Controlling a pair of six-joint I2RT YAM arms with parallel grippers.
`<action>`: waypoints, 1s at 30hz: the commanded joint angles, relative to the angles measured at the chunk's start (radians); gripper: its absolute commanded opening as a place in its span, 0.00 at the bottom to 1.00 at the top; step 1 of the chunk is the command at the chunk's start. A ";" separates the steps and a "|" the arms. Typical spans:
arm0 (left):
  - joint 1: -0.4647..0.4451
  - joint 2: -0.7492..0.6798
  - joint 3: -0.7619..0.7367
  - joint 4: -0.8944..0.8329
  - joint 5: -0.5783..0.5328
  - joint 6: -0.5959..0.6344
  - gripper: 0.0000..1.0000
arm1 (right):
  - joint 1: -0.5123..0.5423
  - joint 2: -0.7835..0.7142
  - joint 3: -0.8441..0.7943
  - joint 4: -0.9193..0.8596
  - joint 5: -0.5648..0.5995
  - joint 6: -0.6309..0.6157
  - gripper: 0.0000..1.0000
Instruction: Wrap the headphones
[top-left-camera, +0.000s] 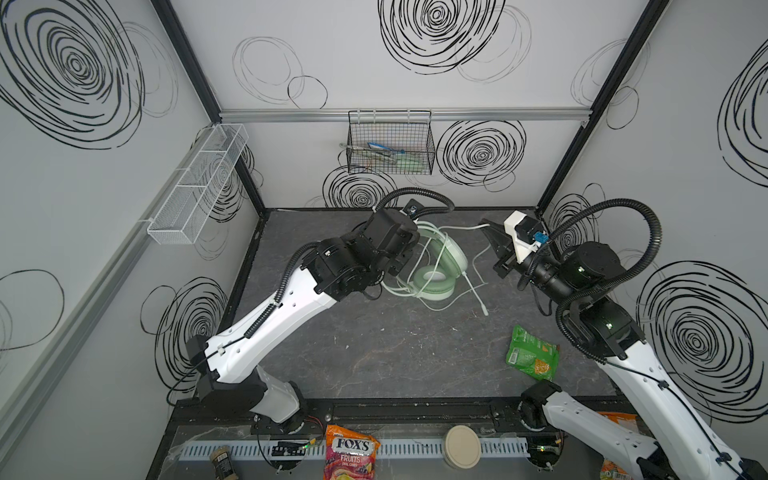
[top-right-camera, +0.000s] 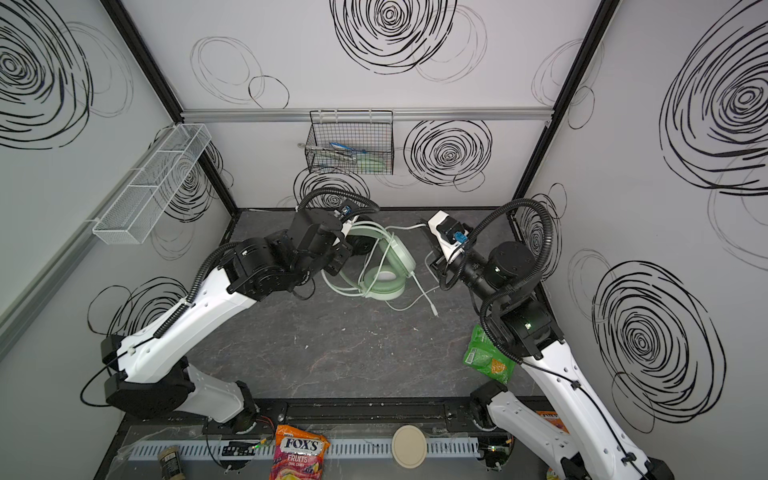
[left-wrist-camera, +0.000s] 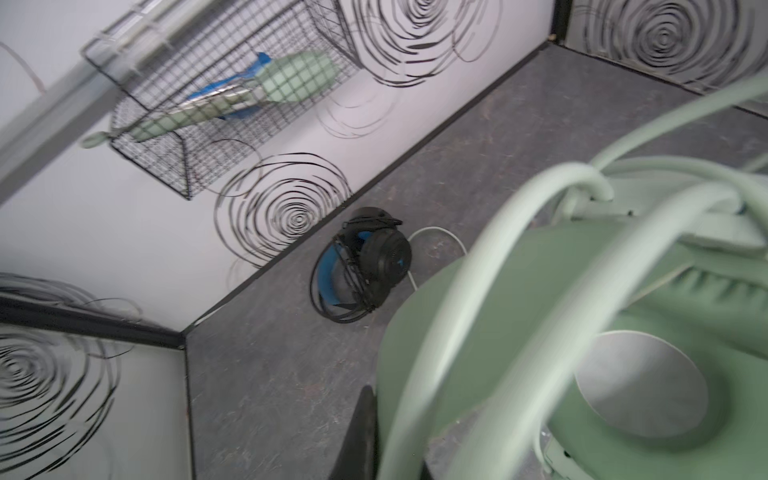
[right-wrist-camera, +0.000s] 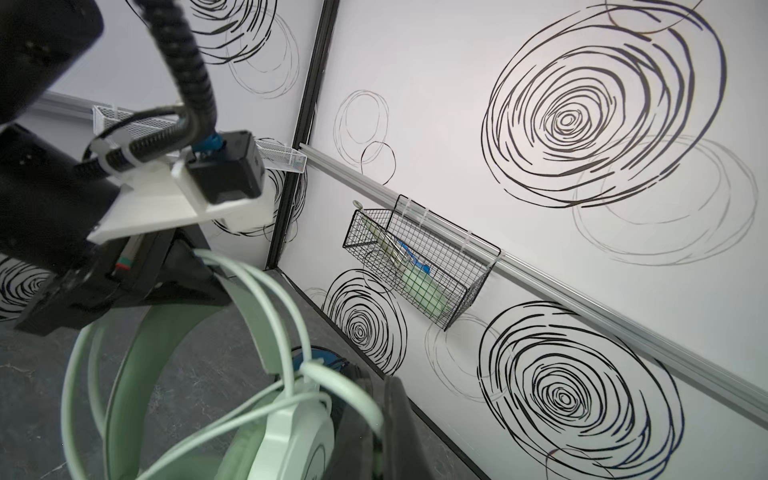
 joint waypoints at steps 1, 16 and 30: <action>-0.034 0.020 0.057 0.113 -0.337 0.013 0.00 | 0.076 -0.021 0.041 -0.019 0.140 -0.113 0.00; -0.078 0.111 0.172 0.613 -0.567 0.345 0.00 | 0.342 -0.022 0.061 -0.071 0.305 -0.072 0.00; 0.040 0.143 0.479 0.261 -0.151 -0.237 0.00 | 0.350 -0.042 -0.029 0.124 0.157 0.149 0.00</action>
